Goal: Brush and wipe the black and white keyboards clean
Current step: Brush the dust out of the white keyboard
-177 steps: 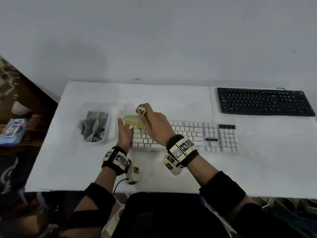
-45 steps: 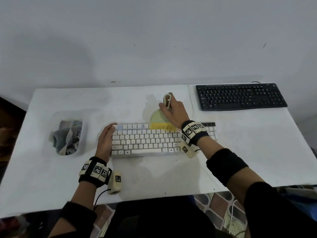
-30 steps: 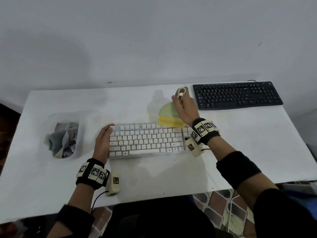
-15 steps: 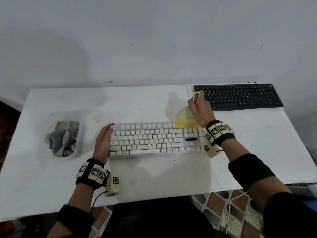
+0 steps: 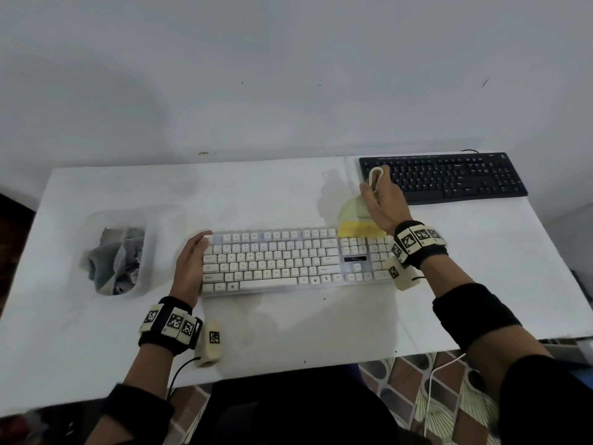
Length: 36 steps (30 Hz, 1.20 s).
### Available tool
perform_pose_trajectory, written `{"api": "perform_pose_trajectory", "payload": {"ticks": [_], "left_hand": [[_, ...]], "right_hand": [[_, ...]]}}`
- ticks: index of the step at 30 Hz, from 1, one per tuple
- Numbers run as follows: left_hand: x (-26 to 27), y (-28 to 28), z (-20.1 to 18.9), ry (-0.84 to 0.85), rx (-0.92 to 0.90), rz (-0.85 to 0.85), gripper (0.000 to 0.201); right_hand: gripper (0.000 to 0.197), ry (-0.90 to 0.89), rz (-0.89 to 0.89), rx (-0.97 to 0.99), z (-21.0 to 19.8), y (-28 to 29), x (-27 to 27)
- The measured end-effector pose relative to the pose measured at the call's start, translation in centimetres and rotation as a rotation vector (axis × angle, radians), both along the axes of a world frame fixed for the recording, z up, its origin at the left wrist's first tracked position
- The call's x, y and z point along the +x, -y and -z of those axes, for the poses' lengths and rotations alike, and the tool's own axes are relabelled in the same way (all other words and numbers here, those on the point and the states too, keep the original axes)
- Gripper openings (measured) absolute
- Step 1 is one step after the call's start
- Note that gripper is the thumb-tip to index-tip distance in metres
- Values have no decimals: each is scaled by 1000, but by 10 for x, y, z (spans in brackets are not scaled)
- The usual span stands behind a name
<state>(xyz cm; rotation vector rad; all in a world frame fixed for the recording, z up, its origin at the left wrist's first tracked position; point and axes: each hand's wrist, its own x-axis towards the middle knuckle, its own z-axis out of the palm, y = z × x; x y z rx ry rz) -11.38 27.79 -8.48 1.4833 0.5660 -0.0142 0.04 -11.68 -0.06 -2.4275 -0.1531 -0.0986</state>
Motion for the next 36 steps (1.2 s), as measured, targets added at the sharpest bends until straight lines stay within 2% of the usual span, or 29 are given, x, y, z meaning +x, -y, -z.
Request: {"api": "perform_pose_trajectory", "payload": {"ticks": [4, 7, 9, 12, 17, 24, 26, 30, 36], "left_hand": [[0, 2, -1, -4, -4, 6, 23], [1, 2, -2, -2, -1, 5, 22], [0, 2, -2, -8, 1, 2, 23], [0, 2, -2, -11, -3, 1, 22], [0, 3, -3, -6, -11, -3, 20], [2, 1, 1, -8, 3, 9, 21], [2, 1, 1, -6, 4, 5, 21], [2, 0, -1, -15, -2, 4, 20], [1, 1, -4, -26, 1, 11, 22]], "right_hand": [[17, 7, 35, 160, -2, -20, 2], [15, -7, 23, 210, -1, -35, 2], [16, -20, -22, 175, 2, -38, 1], [17, -42, -89, 20, 5, -30, -1], [17, -36, -43, -65, 1, -13, 3], [17, 11, -41, 215, -9, -57, 8], [20, -4, -48, 229, -8, -65, 7], [17, -34, -84, 94, 3, -45, 1], [18, -18, 31, 39, 5, 4, 2]]}}
